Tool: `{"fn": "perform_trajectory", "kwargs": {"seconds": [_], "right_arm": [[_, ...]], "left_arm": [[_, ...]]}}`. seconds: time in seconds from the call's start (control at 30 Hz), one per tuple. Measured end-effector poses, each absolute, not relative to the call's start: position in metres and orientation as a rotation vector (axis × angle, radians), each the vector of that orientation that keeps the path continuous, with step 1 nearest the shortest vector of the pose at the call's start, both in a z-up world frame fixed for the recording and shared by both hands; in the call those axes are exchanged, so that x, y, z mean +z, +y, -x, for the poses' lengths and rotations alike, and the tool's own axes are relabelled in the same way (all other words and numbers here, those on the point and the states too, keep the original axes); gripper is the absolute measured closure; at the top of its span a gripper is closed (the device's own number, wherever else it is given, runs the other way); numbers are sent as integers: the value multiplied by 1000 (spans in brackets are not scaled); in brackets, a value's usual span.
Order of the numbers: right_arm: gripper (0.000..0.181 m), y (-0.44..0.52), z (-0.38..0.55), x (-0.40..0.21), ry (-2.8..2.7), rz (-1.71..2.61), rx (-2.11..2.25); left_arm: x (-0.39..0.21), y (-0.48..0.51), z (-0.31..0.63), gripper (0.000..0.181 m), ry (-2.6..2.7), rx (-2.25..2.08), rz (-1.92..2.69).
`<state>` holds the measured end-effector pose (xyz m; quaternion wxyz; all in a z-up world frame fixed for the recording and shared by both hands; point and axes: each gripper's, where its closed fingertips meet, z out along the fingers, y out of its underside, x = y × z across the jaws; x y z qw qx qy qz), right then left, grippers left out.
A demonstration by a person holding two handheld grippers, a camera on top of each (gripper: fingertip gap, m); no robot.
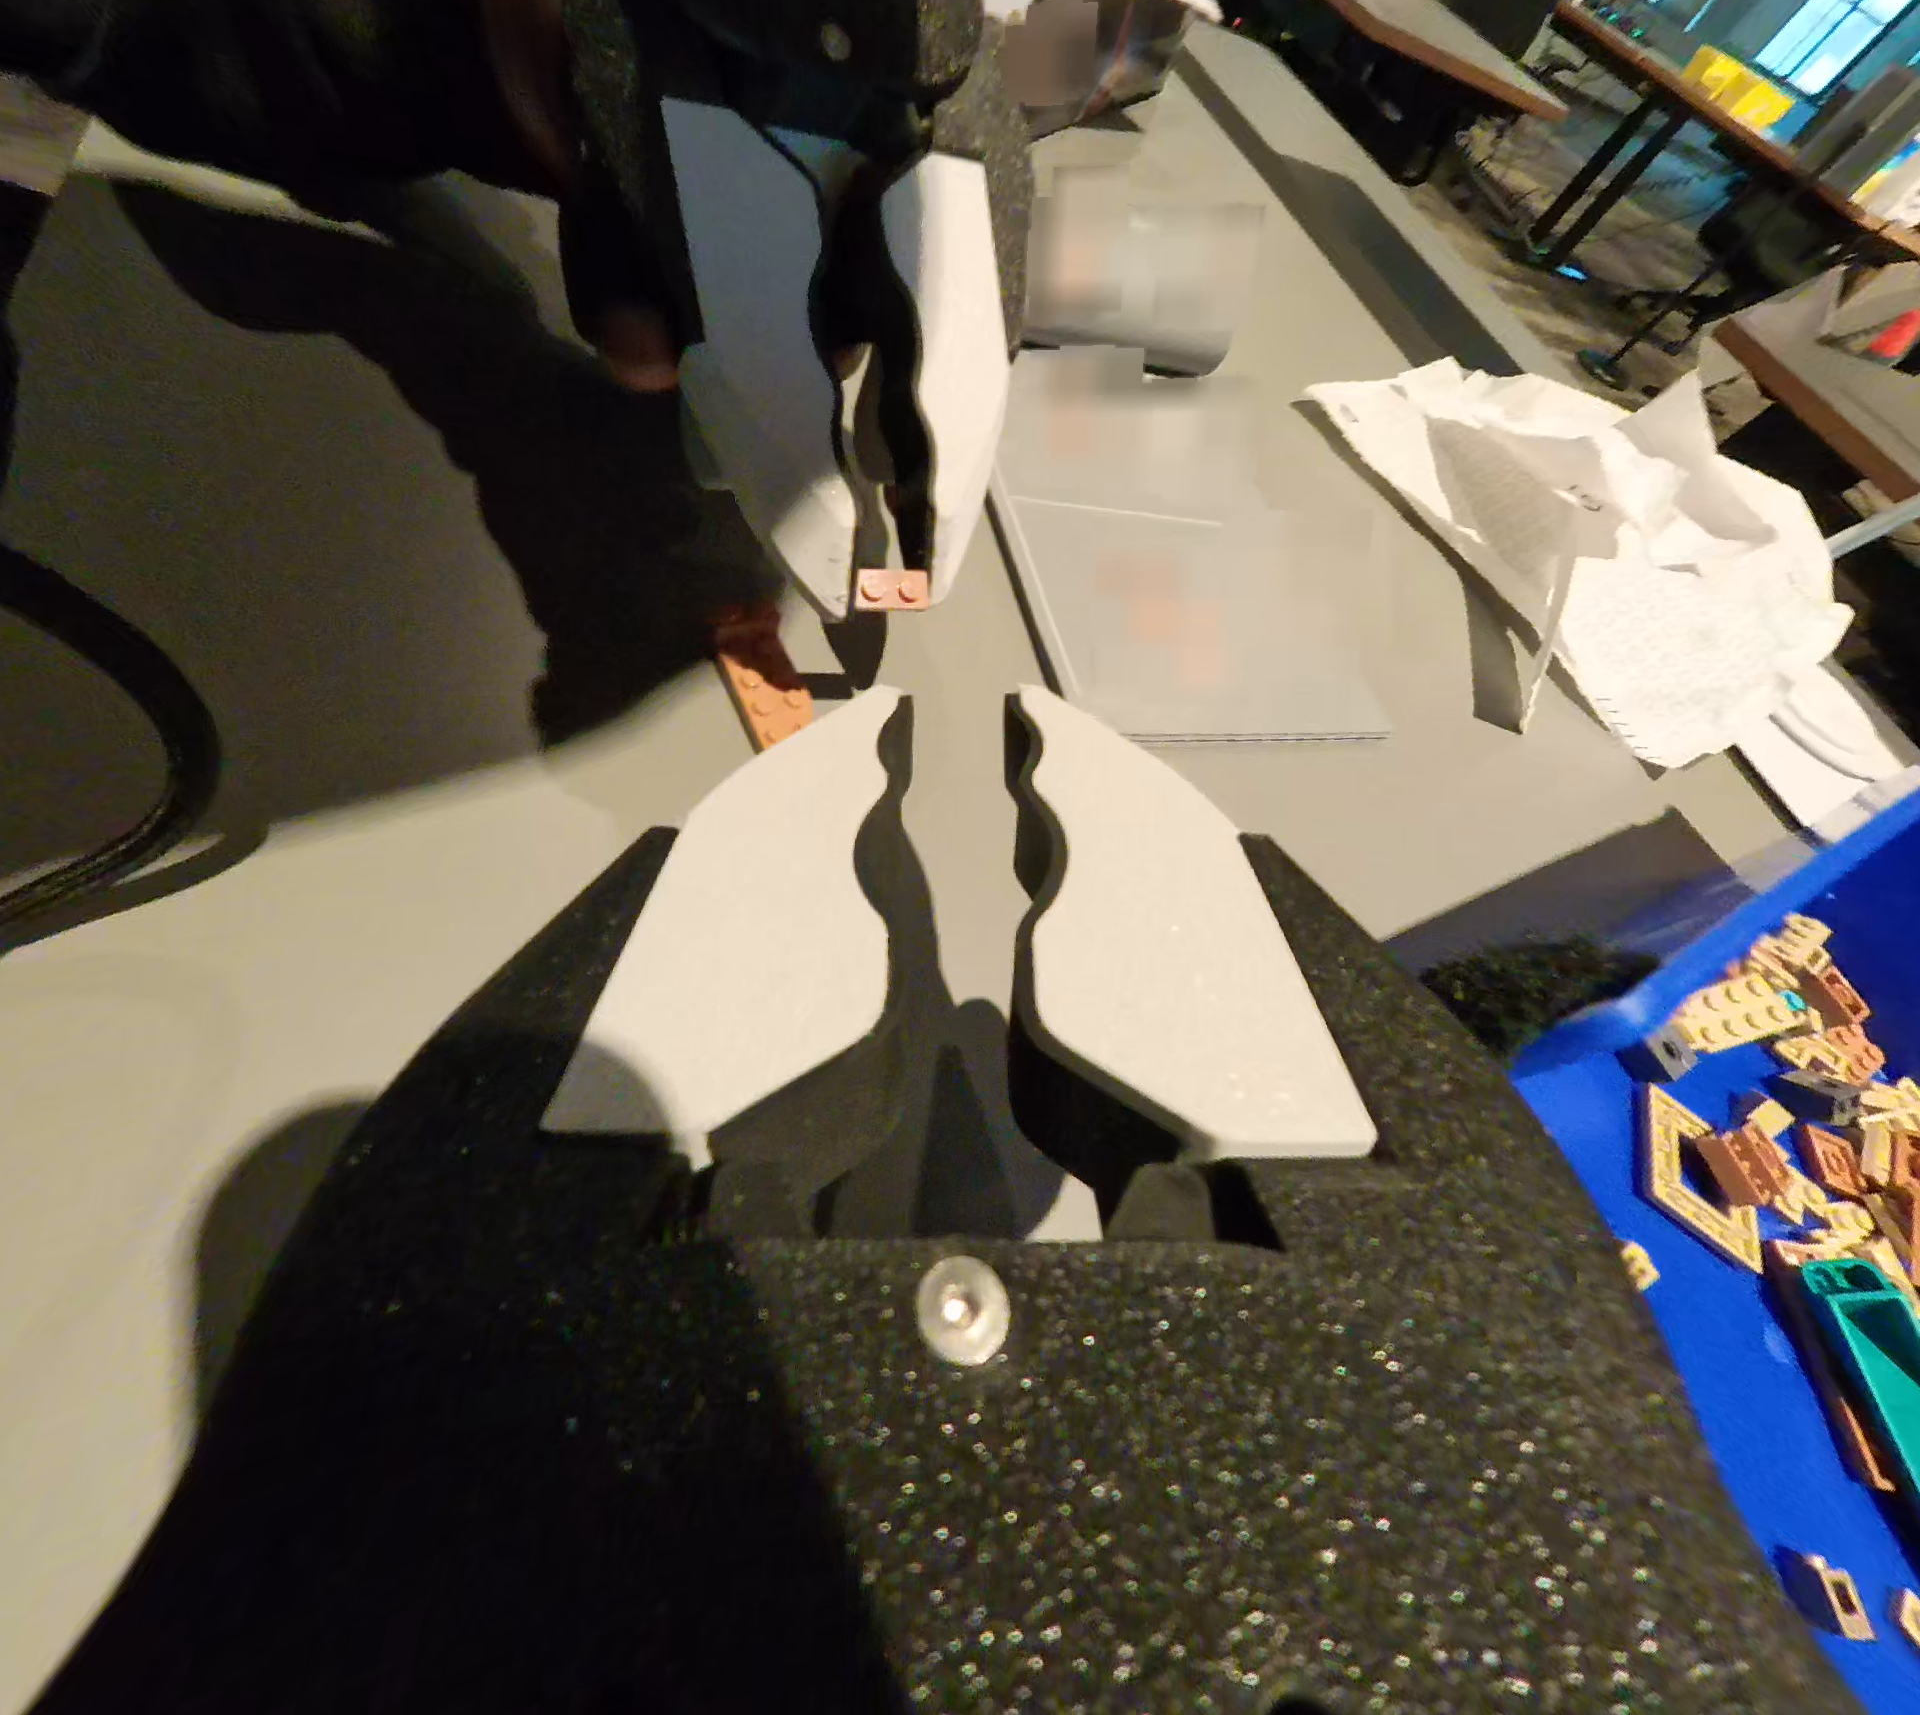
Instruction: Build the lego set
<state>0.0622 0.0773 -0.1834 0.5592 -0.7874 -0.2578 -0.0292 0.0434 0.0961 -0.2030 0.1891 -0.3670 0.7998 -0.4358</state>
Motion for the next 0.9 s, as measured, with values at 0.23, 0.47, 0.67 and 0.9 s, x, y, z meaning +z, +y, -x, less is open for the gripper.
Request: {"fn": "perform_trajectory", "kwargs": {"seconds": [0.23, 0.47, 0.67, 0.9], "right_arm": [[164, 77, -50, -204, -763, 1935, -136], [163, 77, -45, -216, -842, 1984, -180], [162, 76, -44, -219, -854, 1999, -170], [161, 77, -42, -224, -879, 2023, -176]], "left_arm": [[-211, 90, -41, 165, 2295, -1133, 991], [-218, 84, -38, 165, 2348, -1011, 973], [-225, 83, -36, 165, 2374, -972, 1043], [-231, 83, -34, 165, 2387, -929, 1063]]}}
